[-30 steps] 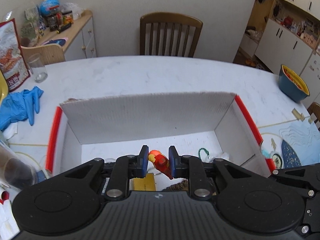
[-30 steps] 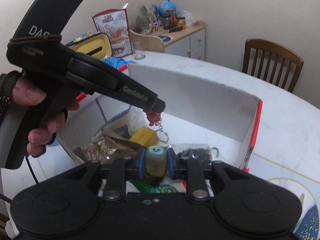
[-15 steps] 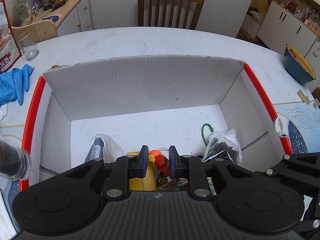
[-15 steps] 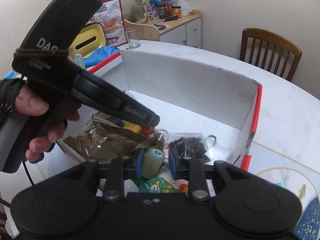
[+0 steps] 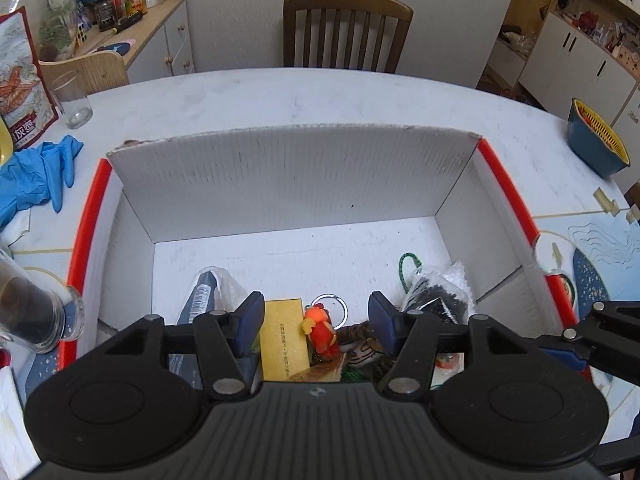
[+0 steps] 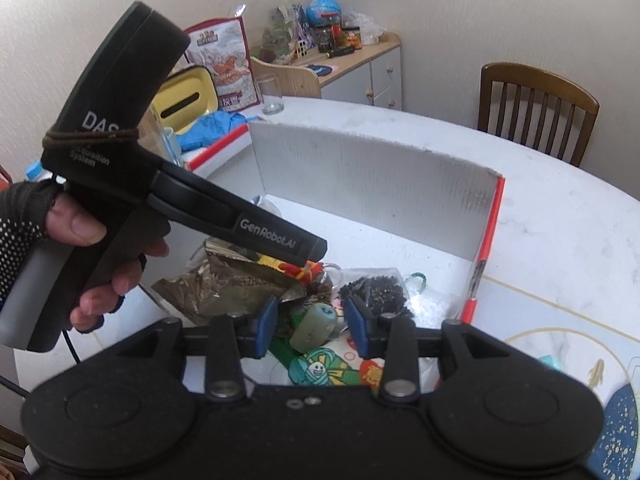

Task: Organize objects
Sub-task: 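Open left tool releasing keychain while right tool releases cream tube, then move both tools back over the blue soap and correction tape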

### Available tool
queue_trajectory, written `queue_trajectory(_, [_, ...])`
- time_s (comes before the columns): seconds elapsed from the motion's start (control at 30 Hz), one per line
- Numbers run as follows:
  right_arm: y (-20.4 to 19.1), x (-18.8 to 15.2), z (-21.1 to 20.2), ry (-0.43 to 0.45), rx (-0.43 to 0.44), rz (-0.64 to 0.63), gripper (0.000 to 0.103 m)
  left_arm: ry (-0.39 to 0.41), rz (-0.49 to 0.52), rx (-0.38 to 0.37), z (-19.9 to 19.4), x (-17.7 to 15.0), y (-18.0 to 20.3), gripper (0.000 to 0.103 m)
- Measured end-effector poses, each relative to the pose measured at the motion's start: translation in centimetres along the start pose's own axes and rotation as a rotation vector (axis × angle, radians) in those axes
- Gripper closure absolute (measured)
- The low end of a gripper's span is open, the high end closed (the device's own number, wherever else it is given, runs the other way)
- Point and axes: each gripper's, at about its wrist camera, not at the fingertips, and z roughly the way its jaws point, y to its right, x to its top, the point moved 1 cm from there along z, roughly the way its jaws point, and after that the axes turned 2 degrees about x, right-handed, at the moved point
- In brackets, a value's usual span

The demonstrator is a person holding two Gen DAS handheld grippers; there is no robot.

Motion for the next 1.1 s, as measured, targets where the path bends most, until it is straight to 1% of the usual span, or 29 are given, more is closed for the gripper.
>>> queue_trajectory(0.13, [0.1,-0.1,-1.2,0.014,0.001,-0.003,0.063,0.024,-0.009,0.007,-1.2,-0.3,0.3,0.046])
queue_trajectory(0.17, [0.1,-0.1,-1.5,0.017,0.0,-0.002,0.062,0.031,-0.011,0.01,-1.5,-0.3,0.4,0.044])
queue_trajectory(0.3, [0.2,-0.4,-3.0,0.037,0.001,0.0,0.049,0.071,-0.004,0.033,-3.0,-0.6,1.1,0.04])
queue_trajectory(0.33, [0.2,-0.4,-3.4,0.043,0.001,0.001,0.048,0.081,-0.003,0.033,-3.4,-0.6,1.3,0.04])
queue_trajectory(0.4, [0.5,-0.5,-4.3,0.056,0.004,0.004,0.041,0.101,-0.003,0.033,-4.3,-0.7,1.8,0.034])
queue_trajectory(0.53, [1.4,-0.7,-6.3,0.087,0.018,0.023,0.034,0.144,0.016,0.031,-6.0,-1.0,3.3,0.025])
queue_trajectory(0.57, [1.6,-0.8,-6.7,0.095,0.019,0.026,0.031,0.151,0.018,0.029,-6.3,-1.0,3.7,0.022])
queue_trajectory(0.63, [2.1,-1.0,-7.7,0.117,0.017,0.03,0.026,0.173,0.01,0.033,-7.0,-1.2,4.3,0.02])
queue_trajectory(0.7, [2.7,-1.4,-8.8,0.149,0.018,0.029,0.017,0.195,0.003,0.036,-7.6,-1.5,5.0,0.017])
queue_trajectory(0.8, [3.7,-2.3,-10.4,0.18,0.016,0.031,0.012,0.215,-0.001,0.041,-8.4,-1.8,6.1,0.012])
queue_trajectory(0.97, [5.9,-4.3,-12.9,0.194,0.008,0.036,0.004,0.231,-0.008,0.035,-9.2,-2.3,8.1,0.011])
queue_trajectory(1.1, [7.8,-6.2,-14.1,0.171,-0.034,0.025,0.003,0.244,-0.003,0.037,-9.6,-2.7,10.2,0.011])
